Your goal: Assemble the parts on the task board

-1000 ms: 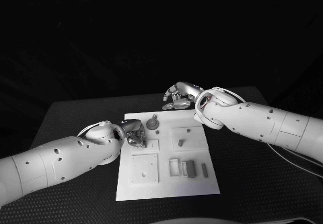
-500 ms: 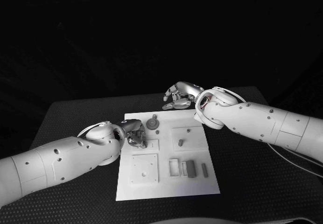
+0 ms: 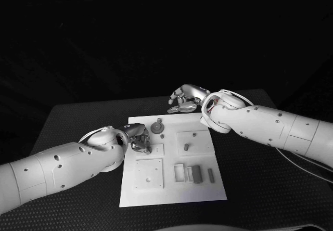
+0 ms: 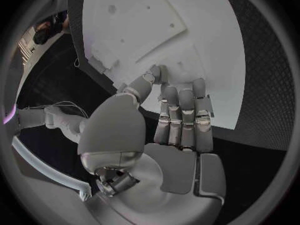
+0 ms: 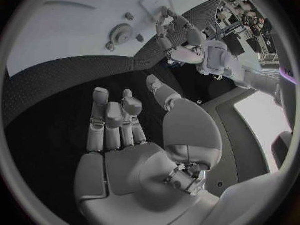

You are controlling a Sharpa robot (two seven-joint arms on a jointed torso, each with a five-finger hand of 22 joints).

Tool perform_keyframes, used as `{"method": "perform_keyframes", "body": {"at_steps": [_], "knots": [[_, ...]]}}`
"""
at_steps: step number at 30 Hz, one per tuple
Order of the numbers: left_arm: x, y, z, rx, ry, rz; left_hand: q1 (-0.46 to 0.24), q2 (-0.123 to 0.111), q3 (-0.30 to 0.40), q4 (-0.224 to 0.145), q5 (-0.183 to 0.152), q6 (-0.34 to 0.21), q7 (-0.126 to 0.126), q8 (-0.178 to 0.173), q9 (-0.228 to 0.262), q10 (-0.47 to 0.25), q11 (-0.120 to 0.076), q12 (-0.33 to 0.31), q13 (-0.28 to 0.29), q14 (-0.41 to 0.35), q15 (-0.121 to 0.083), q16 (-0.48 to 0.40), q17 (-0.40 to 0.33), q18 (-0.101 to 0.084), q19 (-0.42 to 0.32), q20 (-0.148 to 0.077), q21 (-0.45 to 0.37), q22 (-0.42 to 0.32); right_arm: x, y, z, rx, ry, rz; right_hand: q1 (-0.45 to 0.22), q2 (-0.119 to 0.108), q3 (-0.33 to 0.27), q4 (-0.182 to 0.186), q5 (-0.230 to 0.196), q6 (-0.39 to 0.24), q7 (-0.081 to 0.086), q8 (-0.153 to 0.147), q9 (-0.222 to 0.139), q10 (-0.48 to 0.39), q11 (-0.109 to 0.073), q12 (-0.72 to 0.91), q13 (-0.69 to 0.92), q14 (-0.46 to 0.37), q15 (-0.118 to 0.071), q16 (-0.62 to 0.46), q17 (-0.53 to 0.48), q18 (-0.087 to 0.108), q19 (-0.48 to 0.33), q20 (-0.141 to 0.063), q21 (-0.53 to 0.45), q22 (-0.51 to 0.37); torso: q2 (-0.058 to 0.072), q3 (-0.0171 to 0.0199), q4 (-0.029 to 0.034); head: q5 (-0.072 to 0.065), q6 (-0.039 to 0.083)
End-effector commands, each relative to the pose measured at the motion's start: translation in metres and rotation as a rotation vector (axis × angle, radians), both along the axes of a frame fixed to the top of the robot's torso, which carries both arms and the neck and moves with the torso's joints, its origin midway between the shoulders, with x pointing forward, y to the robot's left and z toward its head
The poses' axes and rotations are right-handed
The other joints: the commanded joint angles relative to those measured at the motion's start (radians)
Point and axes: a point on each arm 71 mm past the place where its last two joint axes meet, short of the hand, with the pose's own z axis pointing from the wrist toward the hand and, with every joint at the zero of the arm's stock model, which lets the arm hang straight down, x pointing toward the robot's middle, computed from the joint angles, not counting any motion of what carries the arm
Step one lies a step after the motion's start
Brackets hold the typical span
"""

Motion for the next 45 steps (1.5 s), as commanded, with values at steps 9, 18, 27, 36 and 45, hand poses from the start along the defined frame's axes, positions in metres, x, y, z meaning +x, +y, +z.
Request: {"method": "perform_keyframes", "body": {"at_steps": [9,18,27,36,45], "knots": [[-0.0022,-0.0014,-0.0006,-0.002,-0.007,0.004,-0.004,-0.012,-0.020,0.001,0.007,-0.009,-0.006,0.017,0.009,0.002,-0.008,0.017,0.002,0.004,-0.013,0.019,-0.004,-0.015,0.013,-0.005,0.011,0.024,-0.0006,0.0010,-0.0004,-0.003,0.005,0.012,-0.011,0.002,0.000,0.008,0.002,-0.002,0.005,-0.004,0.001,-0.009,0.000,-0.003,-0.002,-0.004,0.003,-0.005,-0.002,0.016,-0.003,-0.001,-0.004,0.007,0.000,0.0001,-0.0004,0.000,-0.001],[-0.0037,-0.0020,-0.0009,0.007,-0.013,0.002,-0.017,-0.026,-0.037,0.002,0.010,-0.017,-0.006,0.025,0.012,0.003,-0.009,0.031,0.002,0.006,-0.018,0.032,-0.008,-0.015,0.018,-0.009,0.018,0.024,-0.0006,0.0012,-0.0005,-0.004,0.007,0.013,-0.011,0.002,0.000,0.008,0.002,-0.002,0.005,-0.004,0.001,-0.009,0.000,-0.003,-0.002,-0.004,0.003,-0.005,-0.002,0.016,-0.003,-0.001,-0.004,0.007,0.000,0.0004,0.0000,0.000,-0.002],[-0.0060,-0.0023,-0.0021,0.013,-0.015,0.000,-0.042,-0.048,-0.077,0.001,0.049,-0.027,-0.006,0.032,0.015,0.002,-0.009,0.046,0.000,0.006,-0.022,0.047,-0.013,-0.015,0.020,-0.013,0.026,0.024,-0.0007,0.0010,-0.0005,-0.005,0.007,0.013,-0.011,0.002,0.000,0.008,0.002,-0.001,0.005,-0.004,0.002,-0.009,0.000,-0.003,-0.002,-0.004,0.003,-0.005,-0.002,0.016,-0.003,-0.001,-0.004,0.007,0.000,0.0004,-0.0003,0.001,-0.003],[-0.0094,-0.0015,-0.0055,0.026,-0.018,-0.007,-0.032,-0.045,-0.085,0.002,0.054,-0.028,-0.009,0.037,0.013,0.015,-0.014,0.071,0.004,0.018,-0.034,0.069,-0.015,-0.015,0.038,-0.023,0.041,0.024,-0.0008,0.0010,-0.0005,-0.005,0.007,0.014,-0.011,0.002,0.000,0.008,0.002,-0.001,0.005,-0.004,0.002,-0.009,0.000,-0.003,-0.002,-0.004,0.003,-0.005,-0.002,0.016,-0.003,-0.001,-0.004,0.007,0.000,0.0000,0.0003,0.001,-0.003],[-0.0110,-0.0028,-0.0062,0.027,-0.021,-0.010,-0.030,-0.045,-0.089,0.003,0.053,-0.035,-0.009,0.034,0.008,0.024,-0.015,0.093,0.007,0.028,-0.046,0.088,-0.017,-0.015,0.052,-0.030,0.056,0.025,-0.0008,0.0008,-0.0005,-0.005,0.007,0.014,-0.012,0.002,0.000,0.008,0.002,0.000,0.004,-0.003,0.002,-0.009,0.000,-0.003,-0.002,-0.004,0.002,-0.005,-0.002,0.016,-0.003,-0.001,-0.004,0.007,0.000,0.0001,-0.0003,0.000,-0.002]]}}
